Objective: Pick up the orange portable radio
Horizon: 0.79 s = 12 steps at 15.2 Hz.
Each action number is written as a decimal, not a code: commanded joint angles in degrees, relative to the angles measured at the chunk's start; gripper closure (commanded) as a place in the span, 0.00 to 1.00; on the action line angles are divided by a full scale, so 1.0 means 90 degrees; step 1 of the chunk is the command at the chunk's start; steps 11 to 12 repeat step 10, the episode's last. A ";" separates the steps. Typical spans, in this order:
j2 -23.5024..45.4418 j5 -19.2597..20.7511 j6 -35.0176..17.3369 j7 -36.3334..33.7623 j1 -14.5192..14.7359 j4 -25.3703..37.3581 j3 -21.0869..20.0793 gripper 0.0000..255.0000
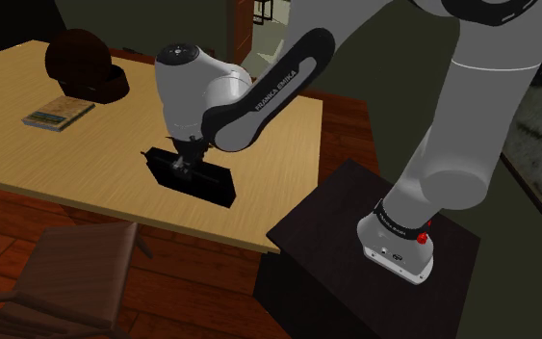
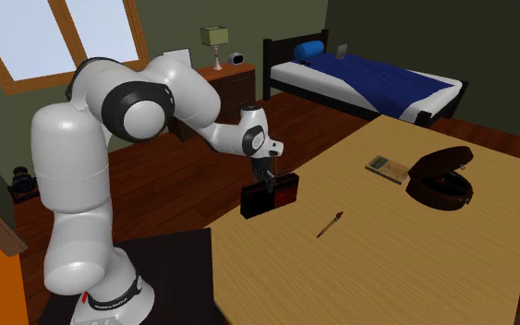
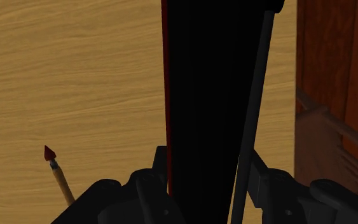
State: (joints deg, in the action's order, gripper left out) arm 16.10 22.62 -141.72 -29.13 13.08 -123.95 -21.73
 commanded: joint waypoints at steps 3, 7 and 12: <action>-0.0260 -0.0235 0.0265 0.0188 -0.0060 0.0054 -0.0097 1.00; -0.0501 -0.0455 0.0535 0.0369 -0.0109 0.0122 -0.0172 1.00; -0.0568 -0.0516 0.0614 0.0420 -0.0121 0.0146 -0.0189 1.00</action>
